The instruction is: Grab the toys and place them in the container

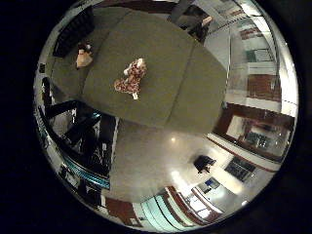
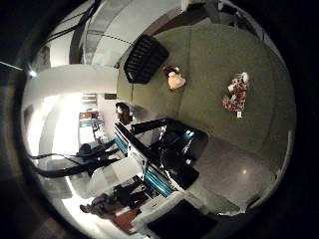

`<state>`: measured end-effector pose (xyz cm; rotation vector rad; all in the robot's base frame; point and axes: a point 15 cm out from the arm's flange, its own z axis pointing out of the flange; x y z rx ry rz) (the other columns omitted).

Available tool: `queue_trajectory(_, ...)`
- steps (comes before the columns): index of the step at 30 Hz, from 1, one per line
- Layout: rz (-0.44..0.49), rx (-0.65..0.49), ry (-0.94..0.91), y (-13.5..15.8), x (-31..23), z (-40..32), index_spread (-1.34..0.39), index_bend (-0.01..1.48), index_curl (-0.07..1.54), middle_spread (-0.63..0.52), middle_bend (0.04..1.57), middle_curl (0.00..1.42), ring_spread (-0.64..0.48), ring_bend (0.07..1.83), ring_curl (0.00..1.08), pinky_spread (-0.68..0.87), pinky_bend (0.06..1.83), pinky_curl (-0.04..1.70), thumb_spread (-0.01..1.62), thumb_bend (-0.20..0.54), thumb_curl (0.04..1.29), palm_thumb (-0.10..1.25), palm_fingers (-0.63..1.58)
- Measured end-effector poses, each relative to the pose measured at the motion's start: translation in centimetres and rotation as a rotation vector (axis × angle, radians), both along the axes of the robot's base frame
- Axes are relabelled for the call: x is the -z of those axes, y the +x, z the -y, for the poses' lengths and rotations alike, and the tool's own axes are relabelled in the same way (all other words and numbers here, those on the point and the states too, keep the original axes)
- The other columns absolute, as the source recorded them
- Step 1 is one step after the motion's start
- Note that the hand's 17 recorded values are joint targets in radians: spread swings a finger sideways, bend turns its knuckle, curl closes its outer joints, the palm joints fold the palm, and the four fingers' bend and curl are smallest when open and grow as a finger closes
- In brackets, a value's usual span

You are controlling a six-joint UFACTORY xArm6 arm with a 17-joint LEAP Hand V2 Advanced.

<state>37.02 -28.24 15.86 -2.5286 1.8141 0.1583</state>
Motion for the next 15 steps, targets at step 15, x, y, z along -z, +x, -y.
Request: queue_trajectory(15, 0.042, -0.124, -0.041, 1.9, 2.1, 1.8, -0.40, 0.18, 0.29, 0.01, 0.17, 0.30, 0.16, 0.23, 0.27, 0.29, 0.44, 0.19, 1.09, -0.018, 0.30, 0.58, 0.00)
